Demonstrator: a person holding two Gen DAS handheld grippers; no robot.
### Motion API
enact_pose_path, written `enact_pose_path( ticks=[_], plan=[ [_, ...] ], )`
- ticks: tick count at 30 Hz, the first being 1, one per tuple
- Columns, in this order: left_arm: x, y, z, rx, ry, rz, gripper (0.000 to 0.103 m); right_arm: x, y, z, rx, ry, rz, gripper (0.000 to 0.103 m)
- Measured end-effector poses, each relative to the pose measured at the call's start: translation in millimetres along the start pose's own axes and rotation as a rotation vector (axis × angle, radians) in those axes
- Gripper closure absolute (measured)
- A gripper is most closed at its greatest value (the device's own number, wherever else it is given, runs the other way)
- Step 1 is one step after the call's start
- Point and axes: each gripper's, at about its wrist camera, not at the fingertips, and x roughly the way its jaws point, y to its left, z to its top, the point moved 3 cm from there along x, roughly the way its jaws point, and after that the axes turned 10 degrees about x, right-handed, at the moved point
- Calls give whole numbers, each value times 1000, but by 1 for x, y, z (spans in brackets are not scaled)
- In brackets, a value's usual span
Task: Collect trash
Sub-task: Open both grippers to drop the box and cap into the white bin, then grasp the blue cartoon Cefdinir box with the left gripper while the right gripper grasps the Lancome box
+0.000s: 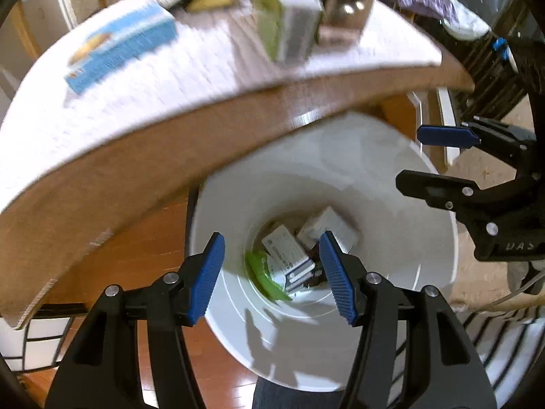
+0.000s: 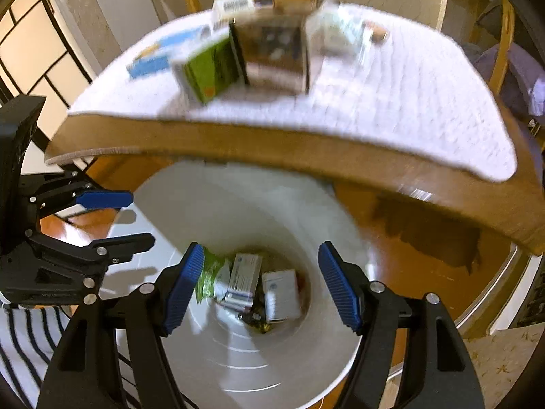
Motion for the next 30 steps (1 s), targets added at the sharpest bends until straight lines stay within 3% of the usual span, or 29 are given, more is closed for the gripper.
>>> enact_pose_path(
  ticks=[3,6,8,10,12,15,17,20,30],
  plan=[
    [-23,9,8,-30,-61,-3,43,-20,0,17,-2,-66,-10,34],
    [-41,19,15,-81,-97,-68,42,-32,-2,33,-1,-121,-17,34],
    [-50,28,19,-115,-120,-25,31,-36,-3,44,-2,-145,-23,34],
    [-63,35,26,-132,-155,-37,30,-37,-4,50,0,-158,-22,34],
    [-73,44,34,-140,-185,1,23,-38,-6,57,7,-168,-19,34],
    [-80,61,50,-149,-218,122,9,-36,-7,70,19,-180,-29,29],
    [-78,79,59,-175,-220,198,7,-33,-7,79,23,-192,-34,27],
    [-69,102,72,-215,-207,242,5,-29,-3,86,25,-201,-37,25],
    [-33,133,106,-306,-149,243,5,-9,4,105,35,-211,-49,25]
  ],
)
